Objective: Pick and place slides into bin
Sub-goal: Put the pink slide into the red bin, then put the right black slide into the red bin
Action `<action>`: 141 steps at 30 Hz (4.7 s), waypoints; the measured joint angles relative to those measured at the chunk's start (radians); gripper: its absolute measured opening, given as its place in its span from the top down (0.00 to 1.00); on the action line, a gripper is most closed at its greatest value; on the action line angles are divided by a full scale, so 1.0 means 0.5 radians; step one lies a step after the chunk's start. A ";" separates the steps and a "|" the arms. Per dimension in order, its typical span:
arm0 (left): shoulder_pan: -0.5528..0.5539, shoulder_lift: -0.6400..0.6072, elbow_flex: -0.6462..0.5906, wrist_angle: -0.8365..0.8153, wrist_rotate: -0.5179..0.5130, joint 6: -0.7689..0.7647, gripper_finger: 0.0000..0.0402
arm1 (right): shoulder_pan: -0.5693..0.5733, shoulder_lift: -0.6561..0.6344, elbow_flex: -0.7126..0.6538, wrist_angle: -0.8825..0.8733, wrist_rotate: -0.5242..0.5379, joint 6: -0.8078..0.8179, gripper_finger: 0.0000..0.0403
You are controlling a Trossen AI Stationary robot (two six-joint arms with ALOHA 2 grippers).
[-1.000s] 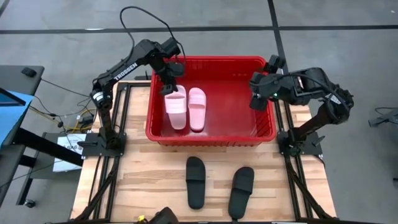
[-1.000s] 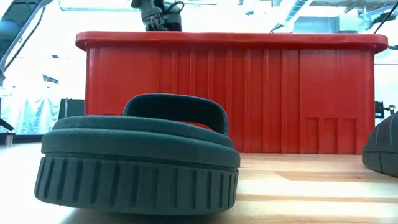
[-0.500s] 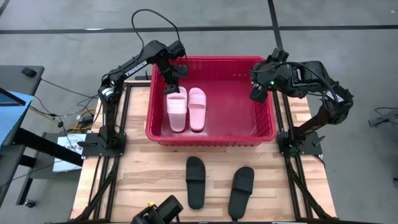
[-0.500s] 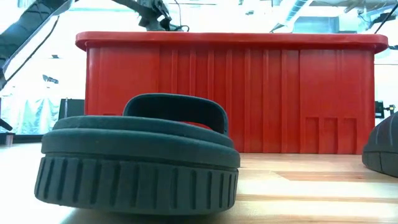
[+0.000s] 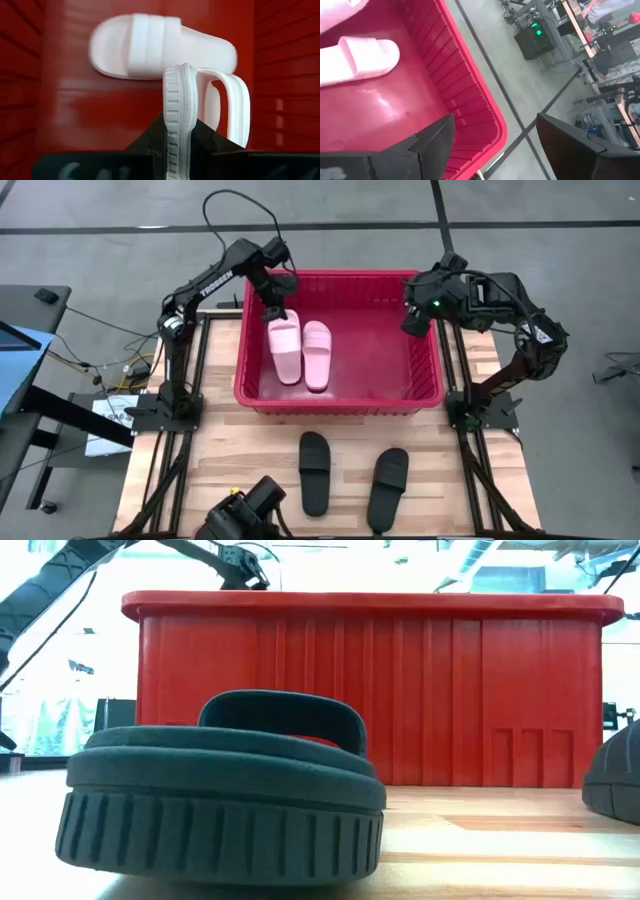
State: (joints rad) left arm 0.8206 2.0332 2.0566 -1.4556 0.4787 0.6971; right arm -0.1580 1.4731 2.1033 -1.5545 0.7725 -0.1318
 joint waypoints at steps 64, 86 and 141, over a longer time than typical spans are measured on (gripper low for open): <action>-0.052 0.026 -0.255 0.396 -0.402 0.083 0.83 | -0.056 0.001 0.000 0.090 -0.035 -0.053 0.31; -0.052 0.029 -0.255 0.448 -0.486 0.100 0.77 | -0.056 0.001 0.000 0.090 -0.035 -0.053 0.31; -0.059 0.033 -0.229 0.583 -0.799 0.013 0.59 | -0.056 0.001 0.000 0.090 -0.035 -0.052 0.31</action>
State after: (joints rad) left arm 0.7910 2.0499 1.9422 -1.1643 0.0790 0.7037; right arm -0.1860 1.4735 2.1033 -1.5094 0.7551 -0.1577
